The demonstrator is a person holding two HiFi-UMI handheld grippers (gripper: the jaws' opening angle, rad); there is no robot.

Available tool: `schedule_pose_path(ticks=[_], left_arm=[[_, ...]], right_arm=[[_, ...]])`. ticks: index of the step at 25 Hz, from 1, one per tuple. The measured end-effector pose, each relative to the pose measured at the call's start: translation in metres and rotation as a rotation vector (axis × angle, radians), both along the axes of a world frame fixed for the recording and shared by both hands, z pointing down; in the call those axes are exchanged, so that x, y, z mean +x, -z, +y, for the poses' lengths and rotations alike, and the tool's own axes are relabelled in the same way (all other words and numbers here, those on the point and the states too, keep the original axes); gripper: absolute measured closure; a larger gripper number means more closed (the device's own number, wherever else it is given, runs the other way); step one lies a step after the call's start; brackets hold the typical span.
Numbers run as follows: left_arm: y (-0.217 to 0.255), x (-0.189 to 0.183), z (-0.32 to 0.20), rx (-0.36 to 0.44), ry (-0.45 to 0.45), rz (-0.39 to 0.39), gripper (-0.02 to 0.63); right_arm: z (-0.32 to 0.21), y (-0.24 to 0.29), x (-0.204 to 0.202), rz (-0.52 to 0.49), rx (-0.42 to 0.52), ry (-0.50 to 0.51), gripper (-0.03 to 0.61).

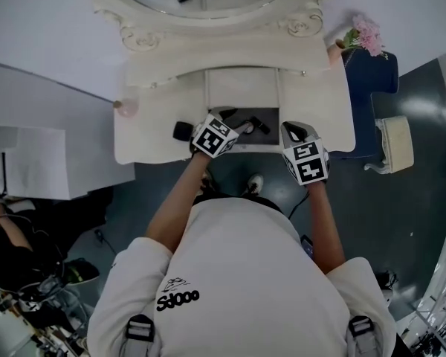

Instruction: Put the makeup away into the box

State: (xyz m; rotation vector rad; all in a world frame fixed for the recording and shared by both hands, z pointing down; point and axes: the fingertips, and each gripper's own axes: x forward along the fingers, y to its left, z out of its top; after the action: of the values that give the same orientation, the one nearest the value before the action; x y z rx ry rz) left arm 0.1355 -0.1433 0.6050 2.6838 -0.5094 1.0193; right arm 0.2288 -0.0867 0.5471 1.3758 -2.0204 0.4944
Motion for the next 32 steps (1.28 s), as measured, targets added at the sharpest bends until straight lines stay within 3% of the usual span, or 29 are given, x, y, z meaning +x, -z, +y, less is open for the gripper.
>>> schedule_pose_path(ticks=[6,10,17,23,27,29,32], left_arm=[[0.059,-0.061,-0.038,0.111,0.158,0.139,0.376],[0.064,-0.115,-0.056,0.119,0.26,0.151,0.341],[0.02,-0.187,-0.059,0.016,0.369,0.051,0.305],[-0.04,-0.206,-0.039,-0.116,0.357,-0.033,0.278],[-0.089,-0.205,-0.017,-0.203,0.312,-0.145,0.244],[-0.099,-0.207,-0.016,-0.195,0.318,-0.182,0.231],[-0.094,-0.204,-0.027,-0.11,0.337,-0.179,0.222]], right_arm=[[-0.03,0.02,-0.042,-0.001,0.056,0.045,0.577],[-0.047,0.028,-0.08,0.013,0.082,0.083,0.575],[-0.056,0.029,-0.141,0.033,0.081,0.145,0.575],[-0.055,0.024,-0.171,0.047,0.054,0.164,0.575],[-0.049,0.018,-0.18,0.064,0.029,0.175,0.575],[-0.047,0.016,-0.182,0.072,0.019,0.175,0.575],[-0.043,0.012,-0.176,0.086,0.006,0.167,0.575]])
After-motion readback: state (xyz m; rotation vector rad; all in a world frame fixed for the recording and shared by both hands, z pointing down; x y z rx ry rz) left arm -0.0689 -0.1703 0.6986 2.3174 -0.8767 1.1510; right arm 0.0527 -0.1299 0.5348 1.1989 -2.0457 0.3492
